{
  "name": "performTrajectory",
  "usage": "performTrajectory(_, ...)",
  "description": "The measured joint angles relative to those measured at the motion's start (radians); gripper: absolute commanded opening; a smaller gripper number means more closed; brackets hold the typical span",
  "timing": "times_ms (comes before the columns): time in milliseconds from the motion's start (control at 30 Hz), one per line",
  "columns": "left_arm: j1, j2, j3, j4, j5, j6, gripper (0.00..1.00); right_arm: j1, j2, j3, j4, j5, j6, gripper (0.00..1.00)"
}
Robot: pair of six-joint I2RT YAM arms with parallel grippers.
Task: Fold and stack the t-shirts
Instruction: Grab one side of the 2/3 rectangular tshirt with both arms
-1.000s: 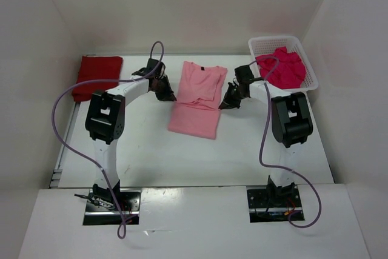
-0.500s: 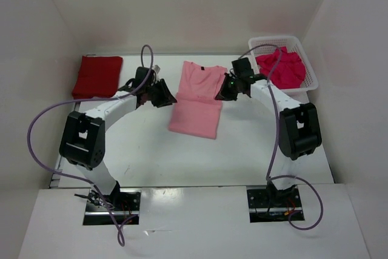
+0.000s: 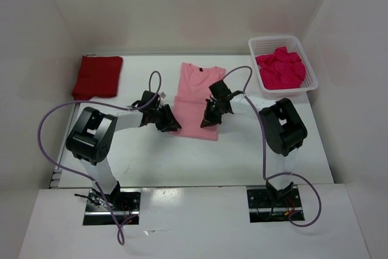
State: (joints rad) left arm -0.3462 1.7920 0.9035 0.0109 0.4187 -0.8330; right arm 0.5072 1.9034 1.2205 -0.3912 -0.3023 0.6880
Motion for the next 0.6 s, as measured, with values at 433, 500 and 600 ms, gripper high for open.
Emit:
performTrajectory(433, 0.042, -0.295, -0.122, -0.142, -0.022, -0.032, 0.66, -0.028, -0.182, -0.23, 0.032, 0.009, 0.063, 0.32)
performTrajectory(500, 0.05, -0.296, -0.13, -0.142, -0.033, -0.031, 0.62, -0.034, -0.255, -0.268, 0.032, 0.014, 0.071, 0.4)
performTrajectory(600, 0.049, -0.246, -0.138, -0.142, -0.036, -0.026, 0.54, -0.038, -0.359, -0.342, 0.039, 0.019, 0.089, 0.5)
